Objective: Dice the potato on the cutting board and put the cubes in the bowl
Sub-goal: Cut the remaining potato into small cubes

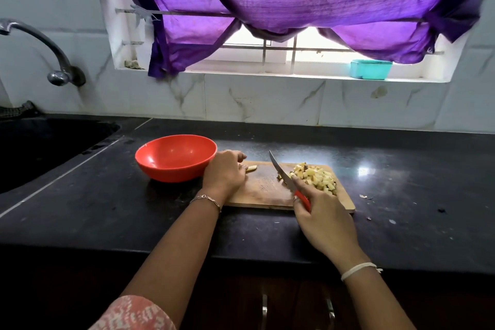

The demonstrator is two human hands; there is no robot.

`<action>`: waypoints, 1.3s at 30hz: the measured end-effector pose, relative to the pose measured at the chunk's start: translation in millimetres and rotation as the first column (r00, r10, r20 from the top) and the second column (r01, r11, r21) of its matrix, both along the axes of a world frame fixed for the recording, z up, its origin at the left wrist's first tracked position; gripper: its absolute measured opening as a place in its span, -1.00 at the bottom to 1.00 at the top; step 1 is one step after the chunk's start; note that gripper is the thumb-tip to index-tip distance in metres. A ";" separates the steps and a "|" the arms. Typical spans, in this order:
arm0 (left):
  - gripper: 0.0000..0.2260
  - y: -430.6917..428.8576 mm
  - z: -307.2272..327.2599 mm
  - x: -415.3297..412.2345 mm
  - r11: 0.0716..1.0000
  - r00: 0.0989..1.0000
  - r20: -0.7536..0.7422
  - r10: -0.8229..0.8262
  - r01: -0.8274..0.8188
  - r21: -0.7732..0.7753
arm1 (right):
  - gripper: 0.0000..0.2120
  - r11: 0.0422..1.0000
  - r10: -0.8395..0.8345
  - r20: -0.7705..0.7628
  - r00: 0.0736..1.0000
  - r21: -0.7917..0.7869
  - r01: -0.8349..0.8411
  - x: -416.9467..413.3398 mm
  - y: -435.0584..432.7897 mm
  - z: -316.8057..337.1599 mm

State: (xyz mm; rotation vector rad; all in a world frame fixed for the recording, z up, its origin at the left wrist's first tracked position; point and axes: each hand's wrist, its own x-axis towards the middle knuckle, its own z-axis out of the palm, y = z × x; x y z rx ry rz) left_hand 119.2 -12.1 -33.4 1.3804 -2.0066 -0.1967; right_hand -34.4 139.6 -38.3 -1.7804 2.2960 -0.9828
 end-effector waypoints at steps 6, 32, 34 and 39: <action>-0.80 -0.7 0.8 -6.1 1.000 0.990 0.140 0.003 -0.003 0.003 | -0.55 1.000 -0.004 -0.013 1.000 -0.004 0.004 -2.1 -1.9 -1.5; -0.85 36.0 -6.8 -17.0 0.988 0.988 0.028 -0.152 0.152 -0.018 | -0.48 0.999 -0.041 -0.257 0.966 -0.004 0.041 3.1 27.4 -0.2; -0.86 35.5 -6.7 -17.6 0.986 0.987 -0.016 -0.163 0.163 0.027 | -0.47 0.999 -0.036 -0.269 0.963 -0.005 0.036 2.8 29.4 0.0; -0.87 31.0 -7.2 -18.7 0.981 0.980 -0.084 -0.179 0.184 0.058 | -0.46 1.000 -0.026 -0.358 0.933 0.007 0.030 5.4 30.5 -1.9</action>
